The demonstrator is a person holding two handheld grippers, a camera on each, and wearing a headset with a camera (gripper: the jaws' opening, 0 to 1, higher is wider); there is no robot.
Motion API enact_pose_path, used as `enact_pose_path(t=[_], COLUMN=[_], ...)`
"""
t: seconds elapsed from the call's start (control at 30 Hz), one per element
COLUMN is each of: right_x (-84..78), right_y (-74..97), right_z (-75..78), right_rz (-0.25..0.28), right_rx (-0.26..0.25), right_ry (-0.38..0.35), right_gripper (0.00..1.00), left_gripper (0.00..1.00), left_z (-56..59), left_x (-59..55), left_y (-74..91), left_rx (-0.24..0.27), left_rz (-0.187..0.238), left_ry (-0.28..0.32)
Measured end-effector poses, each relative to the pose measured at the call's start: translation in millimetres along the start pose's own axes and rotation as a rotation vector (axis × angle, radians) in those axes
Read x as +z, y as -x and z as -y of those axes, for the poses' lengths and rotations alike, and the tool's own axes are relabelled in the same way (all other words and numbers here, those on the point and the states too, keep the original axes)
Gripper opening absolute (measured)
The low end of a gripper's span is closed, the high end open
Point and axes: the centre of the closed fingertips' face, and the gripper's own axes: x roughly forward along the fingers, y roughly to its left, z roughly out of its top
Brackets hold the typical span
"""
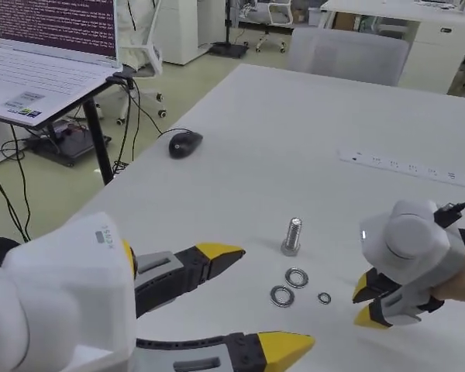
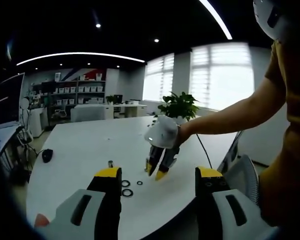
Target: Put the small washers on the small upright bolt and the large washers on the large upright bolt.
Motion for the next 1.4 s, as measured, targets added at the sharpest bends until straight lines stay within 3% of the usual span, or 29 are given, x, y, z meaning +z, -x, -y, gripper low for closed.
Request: enact_pose_path(t=[0.43, 0.83, 1.13, 1.4], right_x=[23.1, 17.0, 18.0, 17.4], right_y=[-19.0, -35.7, -35.1, -35.6], right_z=[21.6, 27.0, 24.5, 25.0], right_rz=[-0.005, -0.037, -0.018, -0.024], right_rx=[0.010, 0.051, 0.092, 0.079], right_ry=[0.021, 0.027, -0.010, 0.039], right_gripper=[0.19, 0.21, 0.23, 0.22], left_gripper=[0.58, 0.58, 0.58, 0.58], left_z=[-13.0, -22.6, -26.9, -27.9], left_x=[-4.0, -6.9, -9.0, -8.0], left_y=[2.3, -4.1, -7.2, -10.3], left_rx=[0.027, 0.035, 0.040, 0.039], left_rz=[0.005, 0.006, 0.005, 0.009], left_ry=[0.023, 0.043, 0.054, 0.055])
